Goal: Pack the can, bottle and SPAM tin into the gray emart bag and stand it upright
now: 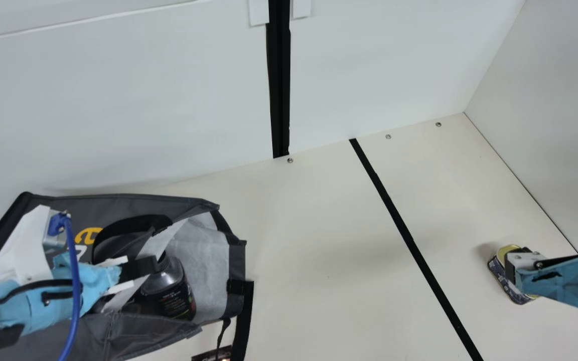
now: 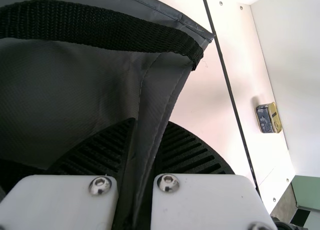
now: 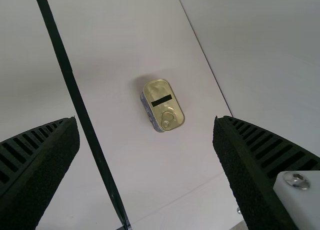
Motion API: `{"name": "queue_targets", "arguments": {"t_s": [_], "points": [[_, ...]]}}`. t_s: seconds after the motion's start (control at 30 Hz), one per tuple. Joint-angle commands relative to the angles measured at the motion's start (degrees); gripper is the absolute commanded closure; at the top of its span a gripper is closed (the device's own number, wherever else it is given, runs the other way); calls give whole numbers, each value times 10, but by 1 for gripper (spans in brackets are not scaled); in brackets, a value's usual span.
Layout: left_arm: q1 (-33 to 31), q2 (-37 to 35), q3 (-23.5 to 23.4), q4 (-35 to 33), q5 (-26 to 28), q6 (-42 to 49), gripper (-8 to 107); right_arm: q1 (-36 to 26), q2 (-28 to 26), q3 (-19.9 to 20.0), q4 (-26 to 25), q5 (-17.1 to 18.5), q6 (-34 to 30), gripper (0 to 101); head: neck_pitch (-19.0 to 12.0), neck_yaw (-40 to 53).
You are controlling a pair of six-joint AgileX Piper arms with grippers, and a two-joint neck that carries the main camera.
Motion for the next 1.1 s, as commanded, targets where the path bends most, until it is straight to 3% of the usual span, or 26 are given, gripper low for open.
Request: {"name": "queue_targets", "arguments": {"t_s": [0.0, 0.7, 1.07], "points": [[0, 0, 0, 0, 0, 0, 107, -10, 3, 2, 9, 0, -24, 6, -13, 0], [0, 0, 0, 0, 0, 0, 107, -188, 97, -6, 139, -6, -304, 6, -13, 0], [0, 0, 0, 0, 0, 0, 107, -248, 154, -2, 177, -23, -420, 6, -13, 0]]}}
